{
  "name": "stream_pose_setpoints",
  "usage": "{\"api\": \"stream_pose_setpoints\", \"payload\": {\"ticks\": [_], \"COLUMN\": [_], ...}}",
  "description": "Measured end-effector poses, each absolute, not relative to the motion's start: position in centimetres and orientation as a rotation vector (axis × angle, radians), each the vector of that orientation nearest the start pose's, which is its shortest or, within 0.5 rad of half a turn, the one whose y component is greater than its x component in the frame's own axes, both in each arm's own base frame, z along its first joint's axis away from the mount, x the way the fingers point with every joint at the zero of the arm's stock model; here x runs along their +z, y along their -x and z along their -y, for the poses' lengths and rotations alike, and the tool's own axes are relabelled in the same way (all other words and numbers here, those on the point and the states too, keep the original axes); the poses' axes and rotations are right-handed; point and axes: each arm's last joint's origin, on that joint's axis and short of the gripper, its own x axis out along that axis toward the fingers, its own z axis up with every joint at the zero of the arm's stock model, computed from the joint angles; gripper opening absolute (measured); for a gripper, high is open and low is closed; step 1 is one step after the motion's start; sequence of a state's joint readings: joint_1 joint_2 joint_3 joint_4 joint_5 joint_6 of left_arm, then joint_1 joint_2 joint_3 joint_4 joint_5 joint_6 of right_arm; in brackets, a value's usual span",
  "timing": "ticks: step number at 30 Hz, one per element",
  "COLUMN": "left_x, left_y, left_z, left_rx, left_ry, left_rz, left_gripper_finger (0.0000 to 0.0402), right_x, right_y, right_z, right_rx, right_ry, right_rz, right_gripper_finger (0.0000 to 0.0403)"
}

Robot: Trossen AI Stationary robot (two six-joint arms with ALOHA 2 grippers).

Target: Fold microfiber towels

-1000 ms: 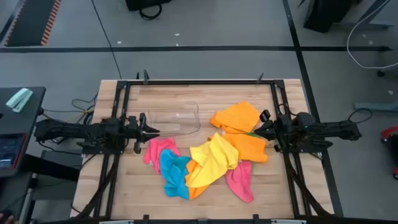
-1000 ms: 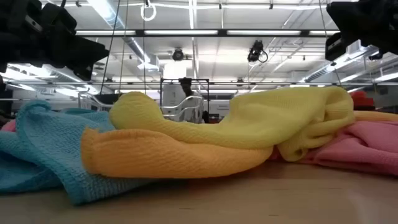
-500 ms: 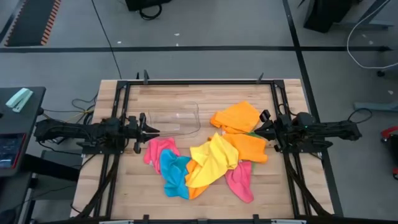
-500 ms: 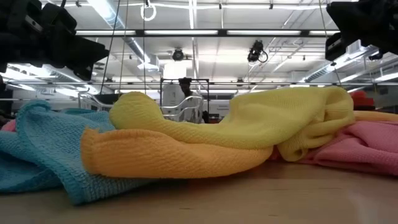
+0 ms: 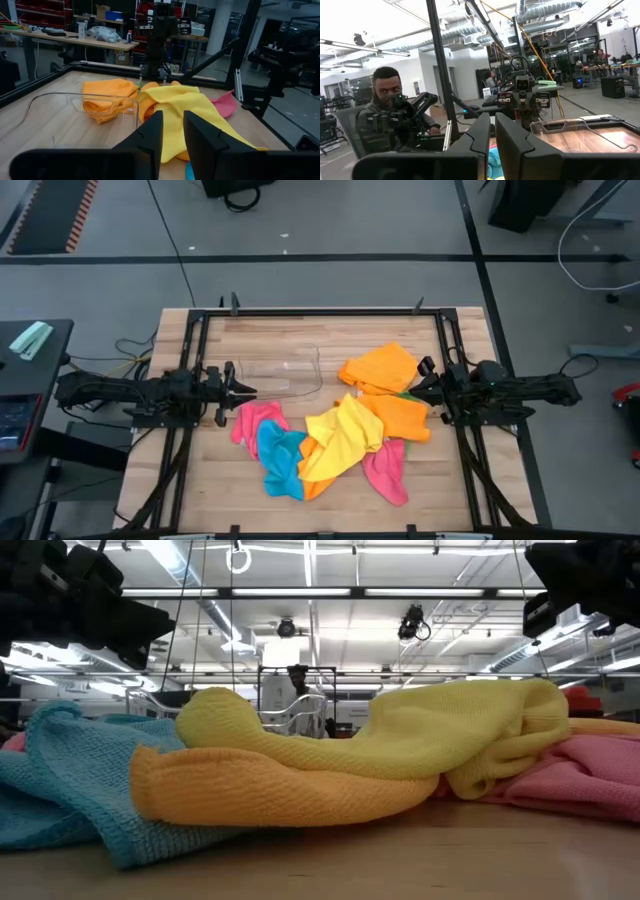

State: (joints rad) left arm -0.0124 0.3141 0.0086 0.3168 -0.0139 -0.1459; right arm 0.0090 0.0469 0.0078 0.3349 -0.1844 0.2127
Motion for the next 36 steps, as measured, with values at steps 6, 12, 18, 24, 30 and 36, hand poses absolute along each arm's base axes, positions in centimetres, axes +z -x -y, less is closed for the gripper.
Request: {"api": "stream_pose_setpoints", "payload": {"ticks": [6,12,18,24,30,36], "left_x": [16.97,16.96,16.96,16.95,16.96,16.97], "left_y": [-11.73,-11.73,-11.73,-11.73,-11.73,-11.73], "left_z": [0.11,0.11,0.11,0.11,0.11,0.11], "left_rx": [0.000,0.000,0.000,0.001,0.001,0.000], "left_ry": [0.146,0.146,0.146,0.146,0.146,0.146], "left_rz": [0.012,0.011,0.011,0.011,0.011,0.012], "left_gripper_finger": [0.0079,0.0086,0.0082,0.0079,0.0086,0.0082], "right_x": [19.43,19.42,19.43,19.43,19.43,19.43], "right_y": [-9.54,-9.54,-9.54,-9.54,-9.54,-9.54], "right_z": [-0.62,-0.62,-0.62,-0.62,-0.62,-0.62], "right_rx": [0.223,0.223,0.223,0.223,0.223,0.223], "right_ry": [-0.185,-0.185,-0.185,-0.185,-0.185,-0.184], "right_rz": [0.273,0.273,0.273,0.274,0.273,0.274], "right_gripper_finger": [0.0037,0.0037,0.0037,0.0037,0.0037,0.0037]}}
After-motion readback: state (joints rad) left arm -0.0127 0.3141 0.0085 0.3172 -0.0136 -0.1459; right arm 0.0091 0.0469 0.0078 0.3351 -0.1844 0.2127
